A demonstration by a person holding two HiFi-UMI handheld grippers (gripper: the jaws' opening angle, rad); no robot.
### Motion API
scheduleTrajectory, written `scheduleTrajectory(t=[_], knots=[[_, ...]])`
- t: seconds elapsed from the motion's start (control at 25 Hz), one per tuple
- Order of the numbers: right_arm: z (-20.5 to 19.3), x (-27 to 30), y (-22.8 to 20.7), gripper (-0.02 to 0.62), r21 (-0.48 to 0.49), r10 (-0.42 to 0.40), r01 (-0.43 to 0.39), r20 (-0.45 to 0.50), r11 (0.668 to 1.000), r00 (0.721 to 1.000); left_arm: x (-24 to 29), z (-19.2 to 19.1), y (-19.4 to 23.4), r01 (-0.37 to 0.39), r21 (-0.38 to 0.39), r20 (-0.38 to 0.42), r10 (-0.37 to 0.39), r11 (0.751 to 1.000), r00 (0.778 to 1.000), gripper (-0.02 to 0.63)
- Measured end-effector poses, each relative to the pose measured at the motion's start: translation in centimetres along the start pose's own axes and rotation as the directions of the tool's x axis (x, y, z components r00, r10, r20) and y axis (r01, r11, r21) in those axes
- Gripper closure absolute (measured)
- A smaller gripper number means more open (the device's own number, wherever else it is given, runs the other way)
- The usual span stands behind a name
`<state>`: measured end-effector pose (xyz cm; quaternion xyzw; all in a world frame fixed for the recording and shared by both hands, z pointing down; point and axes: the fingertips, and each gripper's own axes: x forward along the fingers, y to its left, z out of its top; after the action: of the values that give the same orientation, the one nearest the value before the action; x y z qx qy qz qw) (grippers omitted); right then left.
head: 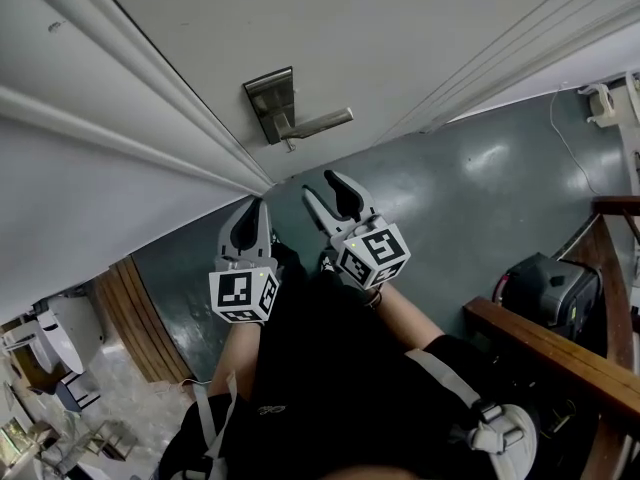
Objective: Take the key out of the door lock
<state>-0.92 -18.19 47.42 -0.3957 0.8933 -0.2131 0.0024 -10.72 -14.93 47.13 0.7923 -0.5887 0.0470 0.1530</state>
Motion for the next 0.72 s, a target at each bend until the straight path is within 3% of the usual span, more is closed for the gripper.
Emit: scheduleTrajectory(t=[0.36,0.72], knots=[[-1.0,3.1,-1.0,0.379,0.014,-0.03,0.031,-0.037,0.999,0.999,2.3,-1.1,2.4,0.015,-0.008,-0.037,-0.016,1.0,0.999,0.583],[-2.5,6.1,-2.1,0.407,0.091,-0.011,0.015,-0.038,0.996,0.999,3.7,-2.8,3.9,-0.005,-0.02,-0.069,0.004,1.0,0.998,0.583]])
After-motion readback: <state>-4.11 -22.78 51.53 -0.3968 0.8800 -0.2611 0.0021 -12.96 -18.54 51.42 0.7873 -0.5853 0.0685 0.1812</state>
